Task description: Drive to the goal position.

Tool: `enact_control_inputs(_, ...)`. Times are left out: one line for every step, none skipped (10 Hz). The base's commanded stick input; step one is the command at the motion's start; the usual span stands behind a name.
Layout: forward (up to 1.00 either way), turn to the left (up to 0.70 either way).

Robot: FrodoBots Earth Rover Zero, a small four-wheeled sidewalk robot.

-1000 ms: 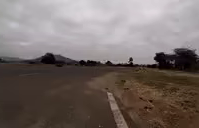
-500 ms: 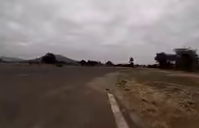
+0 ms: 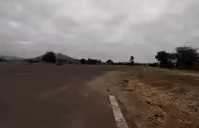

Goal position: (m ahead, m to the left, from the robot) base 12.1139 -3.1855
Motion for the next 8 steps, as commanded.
enact_control_inputs(0.70,-0.30)
enact_control_inputs(0.70,0.00)
enact_control_inputs(0.70,0.00)
enact_control_inputs(0.70,0.00)
enact_control_inputs(0.70,0.00)
enact_control_inputs(0.70,0.00)
enact_control_inputs(0.70,0.00)
enact_control_inputs(0.70,0.00)
